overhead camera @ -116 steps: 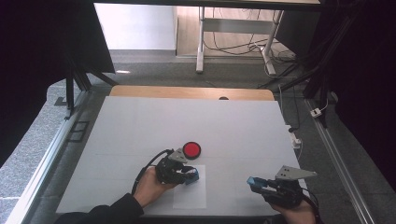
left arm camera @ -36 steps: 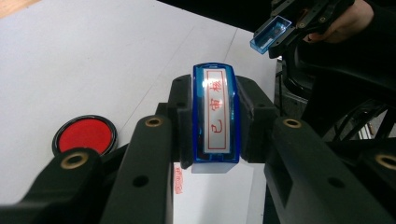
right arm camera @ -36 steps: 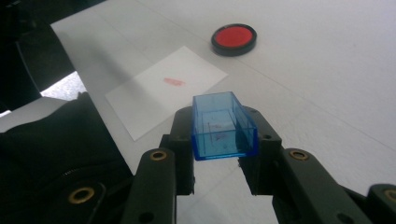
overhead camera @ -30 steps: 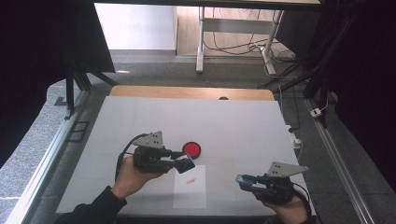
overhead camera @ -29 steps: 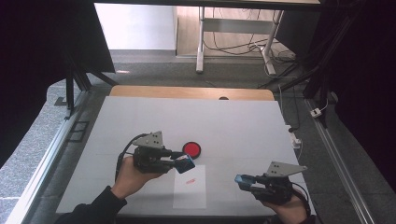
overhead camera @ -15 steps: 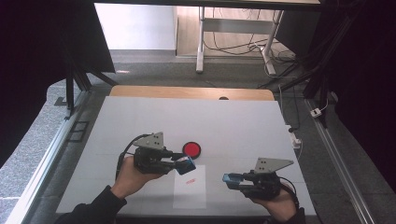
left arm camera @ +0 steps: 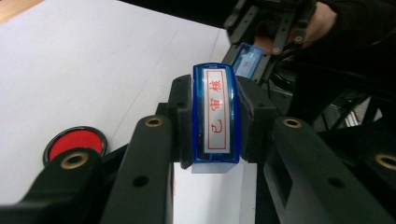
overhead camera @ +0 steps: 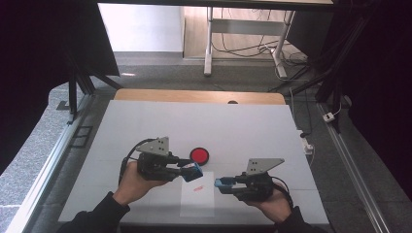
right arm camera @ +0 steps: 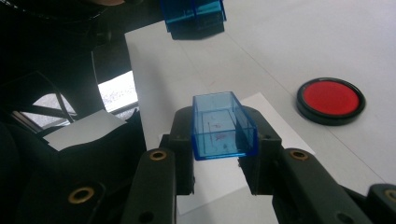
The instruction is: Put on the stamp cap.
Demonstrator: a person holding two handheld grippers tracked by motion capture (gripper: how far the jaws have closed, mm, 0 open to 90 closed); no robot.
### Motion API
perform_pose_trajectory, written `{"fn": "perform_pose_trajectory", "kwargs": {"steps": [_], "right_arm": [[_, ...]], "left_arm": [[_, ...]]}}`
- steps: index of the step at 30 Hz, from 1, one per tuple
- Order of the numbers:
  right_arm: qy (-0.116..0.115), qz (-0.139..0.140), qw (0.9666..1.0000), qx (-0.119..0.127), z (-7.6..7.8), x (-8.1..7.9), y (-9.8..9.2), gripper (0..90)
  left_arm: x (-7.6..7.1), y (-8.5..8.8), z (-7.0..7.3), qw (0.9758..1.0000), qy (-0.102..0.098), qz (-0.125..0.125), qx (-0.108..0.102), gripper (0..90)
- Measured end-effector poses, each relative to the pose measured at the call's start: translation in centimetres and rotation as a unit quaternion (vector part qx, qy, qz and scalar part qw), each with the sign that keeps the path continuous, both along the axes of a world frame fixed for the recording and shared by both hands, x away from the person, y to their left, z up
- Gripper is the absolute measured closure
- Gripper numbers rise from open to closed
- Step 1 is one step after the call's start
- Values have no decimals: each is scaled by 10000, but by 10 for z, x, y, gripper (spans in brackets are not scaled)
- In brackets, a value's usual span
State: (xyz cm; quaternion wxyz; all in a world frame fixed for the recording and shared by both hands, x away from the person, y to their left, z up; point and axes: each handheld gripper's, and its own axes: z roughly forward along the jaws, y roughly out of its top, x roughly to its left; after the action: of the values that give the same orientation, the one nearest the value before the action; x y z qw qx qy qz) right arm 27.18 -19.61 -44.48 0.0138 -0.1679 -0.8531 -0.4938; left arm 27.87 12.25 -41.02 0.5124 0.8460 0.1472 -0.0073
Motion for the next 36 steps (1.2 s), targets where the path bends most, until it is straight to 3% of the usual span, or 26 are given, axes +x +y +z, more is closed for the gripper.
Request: {"fn": "perform_pose_trajectory", "kwargs": {"steps": [15, 25, 36], "right_arm": [[47, 491, 9988, 6, -7, 9, 27, 686], [111, 809, 9966, 141, -10, 10, 43, 686], [144, 992, 9948, 159, -10, 7, 54, 687]], "left_arm": [[-2, -1, 0, 9991, -153, -383, -77, 703], [-4, -5, -2, 9976, -234, -639, -151, 703], [-5, -8, -4, 9956, -331, -862, -153, 704]]}}
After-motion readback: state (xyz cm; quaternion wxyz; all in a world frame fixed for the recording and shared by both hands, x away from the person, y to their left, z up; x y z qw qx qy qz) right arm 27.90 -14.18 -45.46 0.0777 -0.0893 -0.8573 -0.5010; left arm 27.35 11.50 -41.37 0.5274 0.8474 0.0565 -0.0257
